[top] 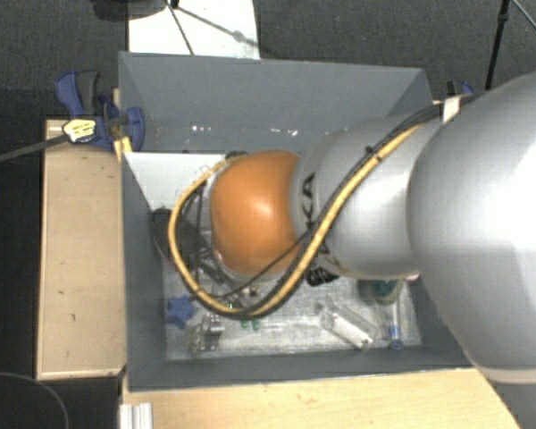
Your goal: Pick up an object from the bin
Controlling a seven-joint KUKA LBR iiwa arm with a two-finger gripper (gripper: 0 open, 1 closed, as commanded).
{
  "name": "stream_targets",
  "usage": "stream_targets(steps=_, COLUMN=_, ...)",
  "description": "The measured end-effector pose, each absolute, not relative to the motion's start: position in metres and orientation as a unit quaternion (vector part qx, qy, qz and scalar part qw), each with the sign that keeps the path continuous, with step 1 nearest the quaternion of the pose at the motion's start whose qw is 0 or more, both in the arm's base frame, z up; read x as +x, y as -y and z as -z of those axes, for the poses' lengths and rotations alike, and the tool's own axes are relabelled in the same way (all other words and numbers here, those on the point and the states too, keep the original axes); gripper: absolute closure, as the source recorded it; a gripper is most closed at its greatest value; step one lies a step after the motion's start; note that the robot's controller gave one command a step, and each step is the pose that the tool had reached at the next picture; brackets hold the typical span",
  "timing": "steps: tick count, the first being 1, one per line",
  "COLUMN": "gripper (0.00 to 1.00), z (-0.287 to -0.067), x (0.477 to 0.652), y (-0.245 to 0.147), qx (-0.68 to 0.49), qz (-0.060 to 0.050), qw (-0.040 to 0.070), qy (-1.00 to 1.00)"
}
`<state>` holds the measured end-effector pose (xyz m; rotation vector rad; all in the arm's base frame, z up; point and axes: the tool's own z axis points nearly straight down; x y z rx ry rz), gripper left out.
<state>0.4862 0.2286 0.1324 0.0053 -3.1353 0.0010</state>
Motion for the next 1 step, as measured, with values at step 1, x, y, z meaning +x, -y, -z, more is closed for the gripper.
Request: stream_targets(steps=1, gripper=0.0, z=-0.0699, x=0.4857, y=-0.2504, qx=-0.151, qz=0.001, qw=-0.001, qy=0.989)
